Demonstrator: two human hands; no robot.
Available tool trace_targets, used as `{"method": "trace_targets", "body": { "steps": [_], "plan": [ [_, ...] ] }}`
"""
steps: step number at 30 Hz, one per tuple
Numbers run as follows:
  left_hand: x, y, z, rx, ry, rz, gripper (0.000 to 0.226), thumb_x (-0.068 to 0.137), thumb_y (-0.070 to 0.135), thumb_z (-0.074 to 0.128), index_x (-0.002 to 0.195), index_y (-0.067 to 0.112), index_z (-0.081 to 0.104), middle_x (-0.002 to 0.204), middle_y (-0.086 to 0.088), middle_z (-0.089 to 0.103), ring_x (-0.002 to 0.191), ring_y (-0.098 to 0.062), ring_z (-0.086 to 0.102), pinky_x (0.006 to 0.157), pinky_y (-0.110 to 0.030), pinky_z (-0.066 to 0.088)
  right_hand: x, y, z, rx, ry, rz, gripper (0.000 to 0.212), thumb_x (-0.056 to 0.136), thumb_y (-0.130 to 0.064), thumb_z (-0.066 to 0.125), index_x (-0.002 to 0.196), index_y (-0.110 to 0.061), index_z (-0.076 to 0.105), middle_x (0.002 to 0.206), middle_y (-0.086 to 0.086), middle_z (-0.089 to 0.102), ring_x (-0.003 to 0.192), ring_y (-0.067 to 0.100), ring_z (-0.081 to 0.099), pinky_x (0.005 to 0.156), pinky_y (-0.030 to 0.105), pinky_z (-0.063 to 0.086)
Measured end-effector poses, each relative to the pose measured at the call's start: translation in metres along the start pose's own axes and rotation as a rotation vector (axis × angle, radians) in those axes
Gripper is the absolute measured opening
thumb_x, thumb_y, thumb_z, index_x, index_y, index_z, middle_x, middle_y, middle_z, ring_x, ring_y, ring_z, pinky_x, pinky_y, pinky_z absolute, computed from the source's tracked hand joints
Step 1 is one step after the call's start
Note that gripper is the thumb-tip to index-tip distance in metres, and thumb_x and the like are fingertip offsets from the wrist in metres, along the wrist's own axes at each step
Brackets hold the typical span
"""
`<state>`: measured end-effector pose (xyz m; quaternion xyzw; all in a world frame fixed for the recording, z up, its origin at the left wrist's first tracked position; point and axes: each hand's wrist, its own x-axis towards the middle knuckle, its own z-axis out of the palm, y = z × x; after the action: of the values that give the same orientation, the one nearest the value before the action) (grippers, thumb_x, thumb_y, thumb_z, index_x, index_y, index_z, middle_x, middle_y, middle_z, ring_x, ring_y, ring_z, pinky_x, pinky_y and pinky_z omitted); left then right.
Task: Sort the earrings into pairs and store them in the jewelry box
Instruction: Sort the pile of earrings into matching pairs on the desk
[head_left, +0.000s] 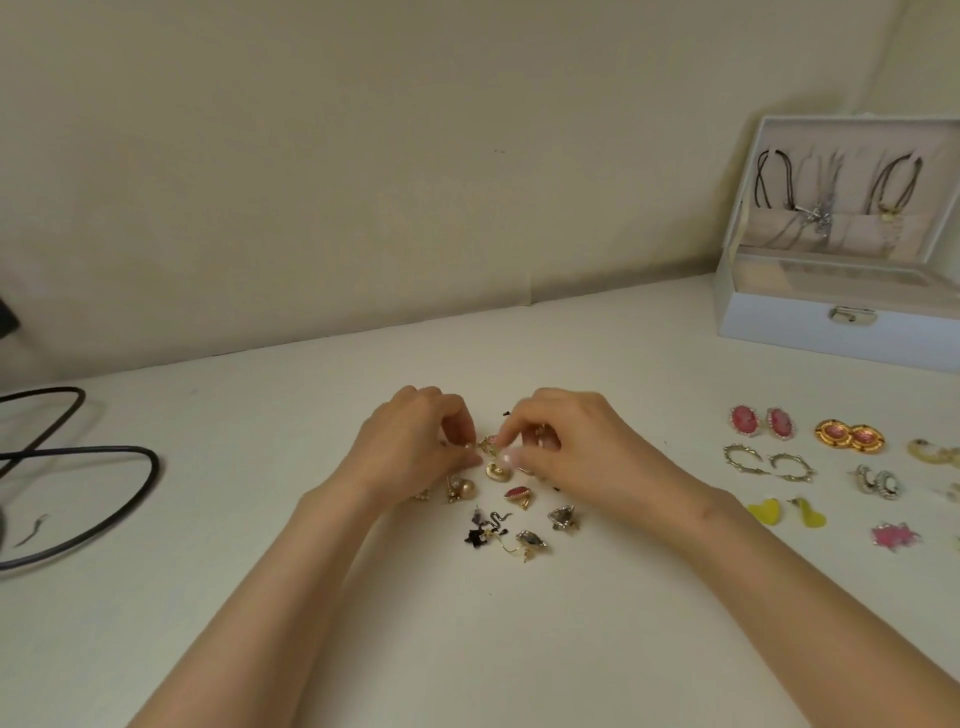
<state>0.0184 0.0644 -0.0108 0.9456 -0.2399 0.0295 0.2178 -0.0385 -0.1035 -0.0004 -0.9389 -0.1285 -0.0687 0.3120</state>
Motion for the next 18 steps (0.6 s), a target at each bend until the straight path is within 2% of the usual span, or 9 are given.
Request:
{"method": "trace_targets", "body": {
  "steps": [5,9,11,14,16,18],
  "plan": [
    [-0.006,-0.011,-0.020,-0.014,-0.077,-0.044,0.010,0.077,0.025,0.071,0.079,0.030,0.062,0.078,0.020,0.058,0.067,-0.001,0.046,0.068,-0.027,0.041,0.028,0.001,0.000,0.092,0.152,0.058,0.026,0.087,0.002,0.053,0.098,-0.015,0.070,0.087,0.000,0.062,0.074,0.008,0.055,0.063,0.010,0.040],
    [-0.006,-0.018,-0.023,-0.010,-0.033,-0.081,0.010,0.080,0.022,0.069,0.080,0.028,0.061,0.080,0.018,0.059,0.066,0.000,0.044,0.065,-0.026,0.037,0.036,0.000,0.008,0.070,0.116,0.054,0.019,0.085,-0.005,0.064,0.096,-0.017,0.072,0.084,-0.006,0.056,0.072,0.002,0.050,0.065,0.009,0.038],
    [-0.006,-0.017,-0.023,-0.092,-0.031,-0.076,0.008,0.081,0.019,0.068,0.082,0.025,0.063,0.081,0.015,0.061,0.067,-0.001,0.048,0.066,-0.024,0.039,0.039,-0.002,0.012,0.069,0.090,0.050,0.018,0.084,-0.007,0.065,0.096,-0.018,0.072,0.082,-0.009,0.053,0.071,-0.001,0.048,0.064,0.007,0.037],
    [-0.007,-0.013,-0.025,-0.335,-0.002,-0.062,0.008,0.083,0.012,0.066,0.082,0.020,0.065,0.082,0.006,0.065,0.071,-0.006,0.055,0.066,-0.014,0.041,0.041,-0.003,0.011,0.082,0.117,0.056,0.020,0.086,-0.004,0.061,0.096,-0.018,0.072,0.090,-0.004,0.057,0.077,0.002,0.050,0.064,0.005,0.038],
    [-0.007,-0.010,-0.024,-0.433,0.007,-0.053,0.009,0.084,0.010,0.065,0.082,0.018,0.066,0.082,0.001,0.065,0.075,-0.010,0.057,0.071,-0.018,0.044,0.038,0.001,0.007,0.035,0.106,0.067,0.026,0.087,0.001,0.057,0.097,-0.017,0.072,0.089,-0.004,0.057,0.079,0.006,0.051,0.062,0.004,0.039],
    [-0.006,-0.007,-0.021,-0.450,-0.012,-0.045,0.009,0.084,0.009,0.064,0.082,0.017,0.065,0.083,-0.001,0.066,0.076,-0.013,0.058,0.074,-0.023,0.046,0.035,0.003,0.004,-0.021,0.046,0.066,0.030,0.085,0.004,0.054,0.097,-0.016,0.073,0.081,-0.008,0.054,0.073,0.005,0.050,0.057,0.003,0.039]
  ]
}}
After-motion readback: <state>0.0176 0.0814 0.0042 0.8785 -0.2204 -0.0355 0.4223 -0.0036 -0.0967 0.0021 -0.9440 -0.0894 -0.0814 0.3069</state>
